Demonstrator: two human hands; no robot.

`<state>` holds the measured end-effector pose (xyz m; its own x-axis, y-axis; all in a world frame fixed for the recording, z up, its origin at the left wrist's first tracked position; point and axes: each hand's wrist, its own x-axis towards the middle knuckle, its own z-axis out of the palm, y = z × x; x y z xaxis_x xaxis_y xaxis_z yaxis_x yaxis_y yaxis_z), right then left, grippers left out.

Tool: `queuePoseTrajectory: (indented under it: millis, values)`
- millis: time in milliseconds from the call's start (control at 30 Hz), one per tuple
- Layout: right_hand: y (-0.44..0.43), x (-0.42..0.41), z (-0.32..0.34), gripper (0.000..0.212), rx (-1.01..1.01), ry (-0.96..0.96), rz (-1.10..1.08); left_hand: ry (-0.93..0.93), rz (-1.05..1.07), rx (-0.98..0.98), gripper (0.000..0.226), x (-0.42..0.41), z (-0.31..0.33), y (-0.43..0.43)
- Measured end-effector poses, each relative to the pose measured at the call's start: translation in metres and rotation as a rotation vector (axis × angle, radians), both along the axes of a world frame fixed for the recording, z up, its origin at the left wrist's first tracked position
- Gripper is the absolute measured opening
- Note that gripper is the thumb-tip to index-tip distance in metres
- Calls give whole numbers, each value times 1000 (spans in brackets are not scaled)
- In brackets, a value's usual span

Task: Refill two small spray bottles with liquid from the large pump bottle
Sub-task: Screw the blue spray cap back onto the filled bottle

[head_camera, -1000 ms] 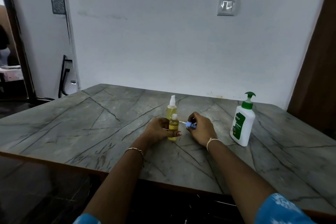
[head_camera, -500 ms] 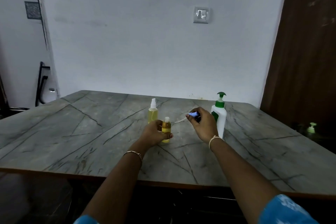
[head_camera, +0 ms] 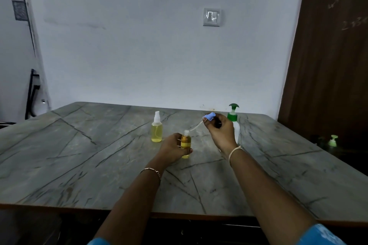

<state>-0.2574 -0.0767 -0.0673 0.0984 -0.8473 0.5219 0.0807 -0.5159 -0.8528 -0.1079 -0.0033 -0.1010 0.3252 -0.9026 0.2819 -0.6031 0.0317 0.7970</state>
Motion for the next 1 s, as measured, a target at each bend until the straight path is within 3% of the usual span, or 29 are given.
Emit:
queuePoseTrajectory:
  millis: [267,467,700,1000]
  values:
    - [-8,17,10,26,6,-140,84,136,-98,44,52,12,3,-20]
    - [-14,29,3,32,-75,-188,21,158,-77,-4,49,17,-2,-30]
    - [-9,37,-8,31,-258,-142,-127,183,-88,-54,50,19,-7,-30]
    - [-9,41,-17,29,-360,-79,-137,199,-81,-25,48,20,-7,-32]
